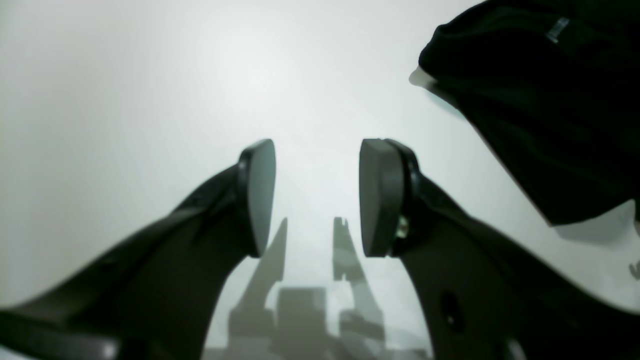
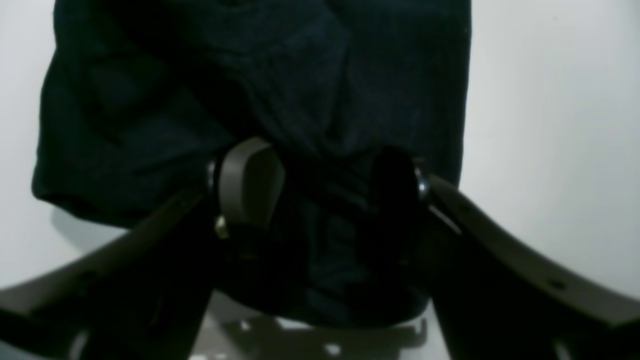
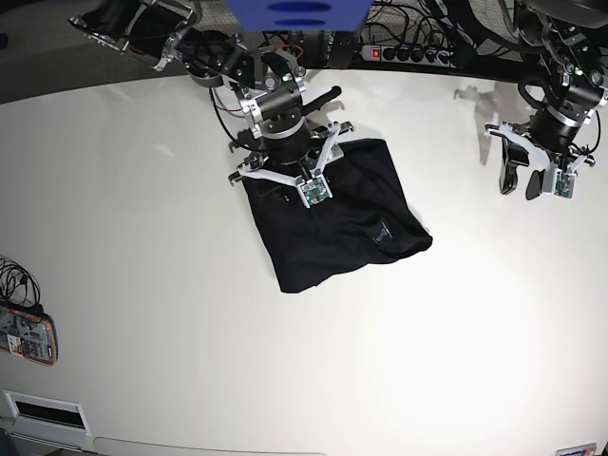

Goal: Fold the T-shirt properly
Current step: 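Grasp the bundle's edge with the right gripper and tug it straight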

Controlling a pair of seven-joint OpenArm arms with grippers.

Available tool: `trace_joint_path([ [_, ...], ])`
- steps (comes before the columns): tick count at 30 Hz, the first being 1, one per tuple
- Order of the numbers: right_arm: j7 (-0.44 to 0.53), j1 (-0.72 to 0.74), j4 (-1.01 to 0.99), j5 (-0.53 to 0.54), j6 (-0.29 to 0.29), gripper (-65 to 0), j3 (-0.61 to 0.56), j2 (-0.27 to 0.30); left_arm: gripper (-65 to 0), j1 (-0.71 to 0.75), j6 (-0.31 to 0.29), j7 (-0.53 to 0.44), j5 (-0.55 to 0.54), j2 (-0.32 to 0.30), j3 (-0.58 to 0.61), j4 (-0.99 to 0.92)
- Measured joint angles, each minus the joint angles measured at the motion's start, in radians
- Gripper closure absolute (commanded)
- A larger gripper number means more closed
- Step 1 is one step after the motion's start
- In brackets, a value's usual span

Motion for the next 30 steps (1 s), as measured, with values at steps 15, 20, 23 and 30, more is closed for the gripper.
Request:
trace_joint_path([
  [15,-0.008,0.027,-0.027,0.000,-0.004,-9.7,-0.027,-0.043,-26.5,0.000,0.000,0.000,0.000,0.000,-0.004,0.000],
  [20,-0.003,0.027,0.029,0.000,0.004,0.0,-0.046,-0.055,-26.5,0.000,0.000,0.000,0.000,0.000,-0.004,0.000],
  [23,-0.008,0.030,0.031,0.000,-0.005,0.0,-0.068,-0.050,-26.5,-0.001,0.000,0.000,0.000,0.000,-0.005,0.000],
  [30,-0.006,0.033,0.031,0.039,0.007,0.0,-0.181,-0.093,-26.5,-0.001,0.000,0.000,0.000,0.000,-0.005,0.000],
])
